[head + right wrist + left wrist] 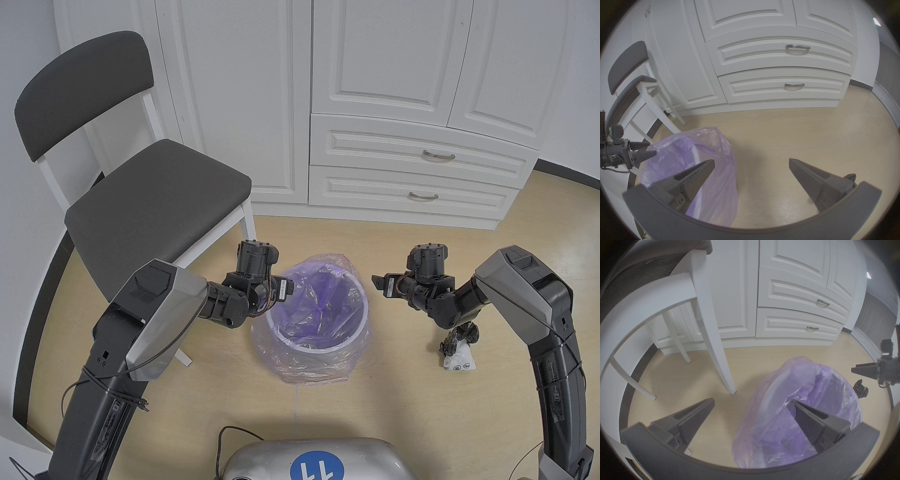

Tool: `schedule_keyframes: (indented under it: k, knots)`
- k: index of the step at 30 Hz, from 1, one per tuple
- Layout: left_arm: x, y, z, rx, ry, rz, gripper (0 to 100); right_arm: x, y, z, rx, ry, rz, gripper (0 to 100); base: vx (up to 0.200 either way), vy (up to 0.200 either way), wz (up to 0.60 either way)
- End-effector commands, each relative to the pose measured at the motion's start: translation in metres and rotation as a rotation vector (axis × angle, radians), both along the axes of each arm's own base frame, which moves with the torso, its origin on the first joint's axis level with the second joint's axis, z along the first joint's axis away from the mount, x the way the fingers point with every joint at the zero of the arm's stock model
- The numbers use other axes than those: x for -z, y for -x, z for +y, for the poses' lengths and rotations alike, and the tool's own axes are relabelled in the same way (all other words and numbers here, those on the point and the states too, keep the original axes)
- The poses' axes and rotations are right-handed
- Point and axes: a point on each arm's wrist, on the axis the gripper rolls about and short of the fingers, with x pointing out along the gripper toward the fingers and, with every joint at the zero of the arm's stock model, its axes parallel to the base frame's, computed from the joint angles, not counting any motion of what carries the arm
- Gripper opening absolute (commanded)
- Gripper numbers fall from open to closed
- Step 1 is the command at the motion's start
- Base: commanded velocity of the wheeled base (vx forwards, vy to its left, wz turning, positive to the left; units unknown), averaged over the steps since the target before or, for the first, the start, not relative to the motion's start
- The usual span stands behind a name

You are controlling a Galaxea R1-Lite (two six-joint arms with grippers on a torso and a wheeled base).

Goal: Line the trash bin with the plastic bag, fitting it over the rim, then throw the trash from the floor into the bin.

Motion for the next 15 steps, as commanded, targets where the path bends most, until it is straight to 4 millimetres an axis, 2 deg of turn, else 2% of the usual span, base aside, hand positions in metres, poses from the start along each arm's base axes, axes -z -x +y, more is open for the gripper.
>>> schedule_keyframes:
  k: [1,4,5,7,15]
  knots:
    - [0.000,-0.005,0.008,-0.018,0.004,-0.007,100,-0.003,0.001,0.001,-0.001,-0.001,-0.006,100,0.000,0.000,0.00]
    - [-0.003,-0.007,0.010,-0.026,0.005,-0.012,100,-0.004,0.001,0.001,-0.003,-0.001,-0.005,100,0.000,0.000,0.00]
    - [-0.006,-0.012,0.018,-0.043,0.009,-0.020,100,-0.004,0.001,0.001,-0.003,-0.001,-0.005,100,0.000,0.000,0.00]
    - [-0.008,-0.013,0.021,-0.050,0.012,-0.024,100,-0.006,0.002,0.000,-0.003,-0.002,-0.007,100,0.000,0.000,0.00]
    - [-0.015,-0.015,0.026,-0.063,0.026,-0.037,100,-0.006,0.002,0.000,-0.004,-0.002,-0.005,100,0.000,0.000,0.00]
